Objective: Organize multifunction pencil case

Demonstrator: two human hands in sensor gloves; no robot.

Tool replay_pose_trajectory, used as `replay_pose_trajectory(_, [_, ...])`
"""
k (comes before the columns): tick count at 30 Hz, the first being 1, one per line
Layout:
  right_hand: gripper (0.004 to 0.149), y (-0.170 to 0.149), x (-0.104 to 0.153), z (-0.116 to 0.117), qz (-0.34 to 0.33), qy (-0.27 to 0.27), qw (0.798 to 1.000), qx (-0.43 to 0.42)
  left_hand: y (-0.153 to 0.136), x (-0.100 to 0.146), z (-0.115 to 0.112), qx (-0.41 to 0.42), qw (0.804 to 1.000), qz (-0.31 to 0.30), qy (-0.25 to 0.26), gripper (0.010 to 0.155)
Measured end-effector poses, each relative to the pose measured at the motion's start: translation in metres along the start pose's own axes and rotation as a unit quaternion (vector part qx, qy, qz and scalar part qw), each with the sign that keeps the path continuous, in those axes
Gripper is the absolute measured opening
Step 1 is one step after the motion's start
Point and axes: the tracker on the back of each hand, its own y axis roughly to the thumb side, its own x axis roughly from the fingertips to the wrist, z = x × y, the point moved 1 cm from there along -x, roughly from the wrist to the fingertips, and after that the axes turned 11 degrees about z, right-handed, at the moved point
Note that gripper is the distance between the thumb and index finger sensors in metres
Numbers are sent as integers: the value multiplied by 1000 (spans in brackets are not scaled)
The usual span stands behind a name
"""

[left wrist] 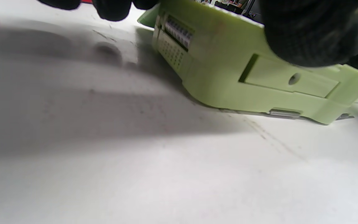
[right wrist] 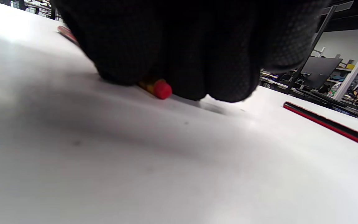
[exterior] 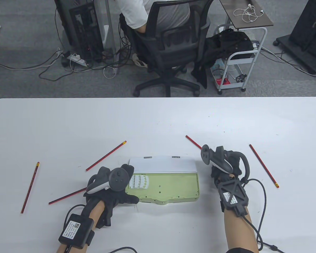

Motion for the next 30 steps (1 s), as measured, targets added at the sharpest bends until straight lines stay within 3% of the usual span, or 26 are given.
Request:
replay_pose_trajectory(8, [39,2,-4,2,-22,16,1000,8,-1,0,0,5,1000,-1,-2,115])
replay_pose_trajectory(13, [42,-4,-9,4,-21,65,998,-3,-1,0,0,5,1000,-2,-1,115])
replay_pose_trajectory(16, [42,-12,-4,-4,-1,68,996,-62,-1,0,0,6,1000,-2,-3,115])
replay_pose_trajectory(18, [42,-17,3,-14,2,69,993,-90,-1,0,0,5,1000,-1,-4,115])
replay_pose_trajectory(23, [42,-31,34,-49,-7,11,982,-186,-2,-1,-1,13,1000,-5,-5,115])
replay_pose_trajectory(30, [43,-34,75,-68,-26,-28,967,-251,-2,-1,-1,8,1000,-4,-4,115])
